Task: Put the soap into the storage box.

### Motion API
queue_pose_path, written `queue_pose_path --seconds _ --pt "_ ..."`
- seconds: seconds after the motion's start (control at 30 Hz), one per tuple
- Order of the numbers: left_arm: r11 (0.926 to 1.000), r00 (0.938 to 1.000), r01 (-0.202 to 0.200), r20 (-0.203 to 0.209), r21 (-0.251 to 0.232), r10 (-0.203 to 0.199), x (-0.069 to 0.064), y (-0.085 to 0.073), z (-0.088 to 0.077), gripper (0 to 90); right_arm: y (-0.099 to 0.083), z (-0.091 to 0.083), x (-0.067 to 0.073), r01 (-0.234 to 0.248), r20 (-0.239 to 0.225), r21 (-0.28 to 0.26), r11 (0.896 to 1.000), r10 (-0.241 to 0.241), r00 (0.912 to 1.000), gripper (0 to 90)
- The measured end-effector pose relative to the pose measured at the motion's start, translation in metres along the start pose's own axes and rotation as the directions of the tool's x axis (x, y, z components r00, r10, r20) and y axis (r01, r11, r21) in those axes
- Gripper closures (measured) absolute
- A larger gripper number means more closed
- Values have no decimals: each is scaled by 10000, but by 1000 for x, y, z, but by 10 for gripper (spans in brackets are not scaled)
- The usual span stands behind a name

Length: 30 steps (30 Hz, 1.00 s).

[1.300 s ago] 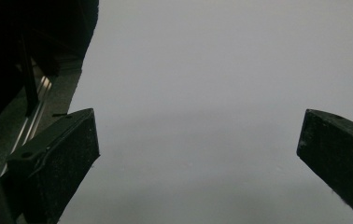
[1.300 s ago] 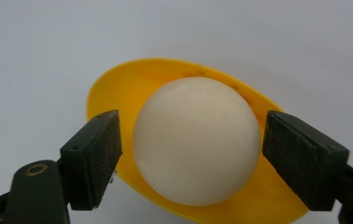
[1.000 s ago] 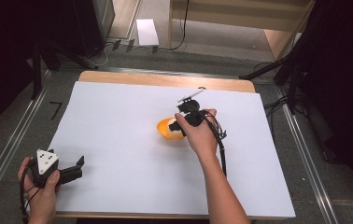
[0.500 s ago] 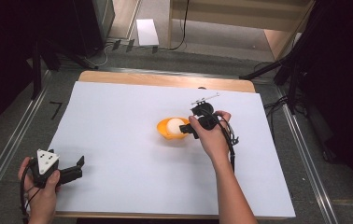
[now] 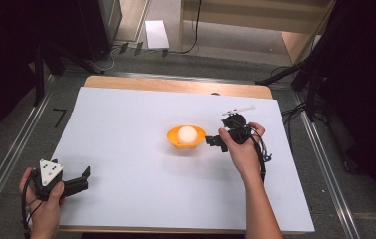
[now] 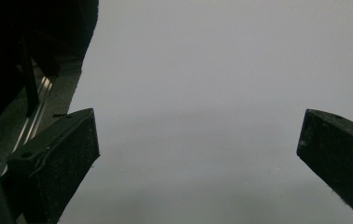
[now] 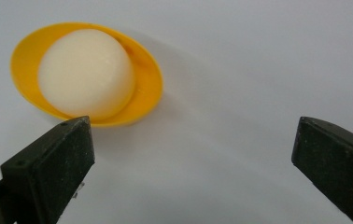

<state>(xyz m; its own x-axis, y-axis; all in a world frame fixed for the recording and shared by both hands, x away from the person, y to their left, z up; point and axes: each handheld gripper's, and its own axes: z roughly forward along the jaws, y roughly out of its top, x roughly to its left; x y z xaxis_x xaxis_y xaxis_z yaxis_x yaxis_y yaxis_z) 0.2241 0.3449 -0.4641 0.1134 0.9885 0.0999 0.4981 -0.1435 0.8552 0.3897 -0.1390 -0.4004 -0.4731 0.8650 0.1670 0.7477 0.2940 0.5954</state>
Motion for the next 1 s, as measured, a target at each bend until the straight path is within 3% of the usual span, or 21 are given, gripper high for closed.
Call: queue_pose_path --seconds 0.6,1.0 --pt "9999 9999 -120 -105 41 120 -2 0 0 0 -48 -17 -37 -456 -71 -604 9971 453 9989 1" --pt "9997 9997 -223 -130 61 224 -3 0 1 0 -86 -30 -56 -649 -66 -1696 9834 647 9979 33"
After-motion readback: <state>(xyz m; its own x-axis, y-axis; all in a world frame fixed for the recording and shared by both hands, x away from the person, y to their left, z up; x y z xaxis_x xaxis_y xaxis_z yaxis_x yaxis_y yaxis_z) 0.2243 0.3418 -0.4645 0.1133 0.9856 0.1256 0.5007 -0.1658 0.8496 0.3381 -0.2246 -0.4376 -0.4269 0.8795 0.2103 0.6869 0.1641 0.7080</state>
